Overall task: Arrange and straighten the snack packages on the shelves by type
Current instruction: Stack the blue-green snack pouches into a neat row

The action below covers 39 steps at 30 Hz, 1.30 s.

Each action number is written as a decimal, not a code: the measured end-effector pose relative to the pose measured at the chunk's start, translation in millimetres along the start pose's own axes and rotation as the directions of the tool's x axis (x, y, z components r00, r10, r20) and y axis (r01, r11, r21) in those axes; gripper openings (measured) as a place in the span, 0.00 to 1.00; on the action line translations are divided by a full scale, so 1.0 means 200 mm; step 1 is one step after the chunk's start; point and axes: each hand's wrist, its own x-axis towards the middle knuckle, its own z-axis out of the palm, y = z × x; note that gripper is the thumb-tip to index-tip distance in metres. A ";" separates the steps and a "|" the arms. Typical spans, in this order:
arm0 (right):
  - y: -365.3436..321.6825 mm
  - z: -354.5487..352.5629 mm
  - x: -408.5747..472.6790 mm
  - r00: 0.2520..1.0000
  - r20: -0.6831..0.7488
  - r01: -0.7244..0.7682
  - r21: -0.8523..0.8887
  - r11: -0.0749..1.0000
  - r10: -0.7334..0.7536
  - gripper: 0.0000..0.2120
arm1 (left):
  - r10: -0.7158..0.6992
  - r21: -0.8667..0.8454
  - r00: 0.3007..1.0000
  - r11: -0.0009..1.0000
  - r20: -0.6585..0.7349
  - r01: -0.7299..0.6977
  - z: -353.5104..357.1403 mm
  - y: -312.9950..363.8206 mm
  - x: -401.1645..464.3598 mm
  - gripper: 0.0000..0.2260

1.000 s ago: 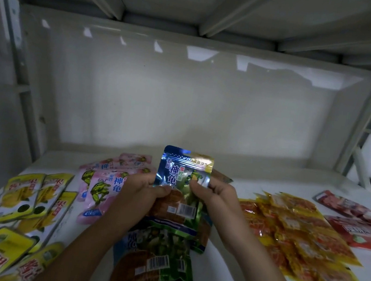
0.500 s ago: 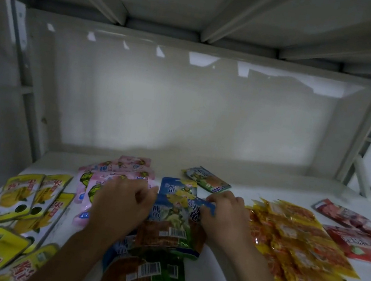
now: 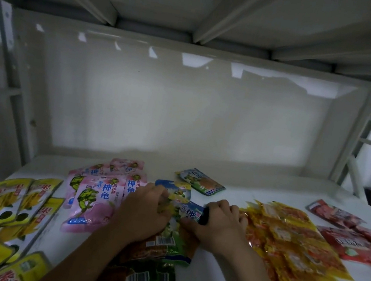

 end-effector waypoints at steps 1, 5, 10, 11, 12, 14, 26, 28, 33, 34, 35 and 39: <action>0.00 0.00 0.00 1.000 -0.017 -0.009 0.033 0.999 0.010 0.36 | -0.005 0.006 1.000 1.000 0.027 0.005 0.00 0.00 -0.01 0.12; 0.00 0.00 0.01 0.998 -0.042 -0.043 0.252 0.967 0.056 0.25 | -0.040 0.014 0.999 0.999 0.021 0.040 0.00 0.00 -0.02 0.09; -0.01 -0.01 0.00 0.984 -0.128 0.009 0.725 0.689 0.122 0.24 | -0.032 0.009 0.999 0.999 -0.042 0.033 0.03 0.00 -0.03 0.22; -0.02 -0.01 0.00 0.974 -0.168 0.043 0.797 0.603 0.153 0.25 | -0.030 -0.004 0.998 1.000 -0.046 0.030 0.03 -0.01 -0.03 0.21; -0.02 -0.02 0.00 0.953 -0.226 0.092 0.849 0.520 0.200 0.25 | -0.013 -0.006 0.998 1.000 -0.063 0.013 0.04 -0.01 -0.04 0.20; -0.01 -0.06 0.00 0.887 -0.340 0.205 0.896 0.394 0.313 0.24 | 0.024 0.015 0.996 1.000 -0.086 -0.023 0.05 -0.01 -0.04 0.21; -0.03 -0.08 0.01 0.942 -0.323 0.329 0.941 -0.076 0.088 0.11 | -0.092 -0.765 0.992 0.644 -0.081 -0.003 -0.09 0.17 -0.02 0.09; -0.03 -0.08 0.02 0.946 -0.320 0.324 0.939 -0.116 0.051 0.14 | -0.122 -0.788 0.987 0.616 -0.102 -0.005 -0.09 0.18 -0.02 0.10; -0.05 -0.05 0.00 0.974 -0.166 0.165 0.986 -0.024 -0.153 0.16 | -0.198 -0.853 0.973 0.522 -0.118 0.003 -0.10 0.21 -0.04 0.13; -0.04 -0.04 0.00 0.974 -0.139 0.142 0.990 0.006 -0.178 0.14 | -0.212 -0.860 0.969 0.510 -0.124 0.002 -0.10 0.21 -0.04 0.11; -0.04 -0.03 0.00 0.975 -0.113 0.122 0.992 0.038 -0.192 0.12 | -0.224 -0.863 0.966 0.505 -0.130 0.001 -0.10 0.21 -0.04 0.10; -0.05 -0.02 0.00 0.979 -0.119 0.143 0.980 0.139 -0.168 0.08 | -0.225 -0.862 0.966 0.507 -0.125 0.006 -0.11 0.19 -0.04 0.06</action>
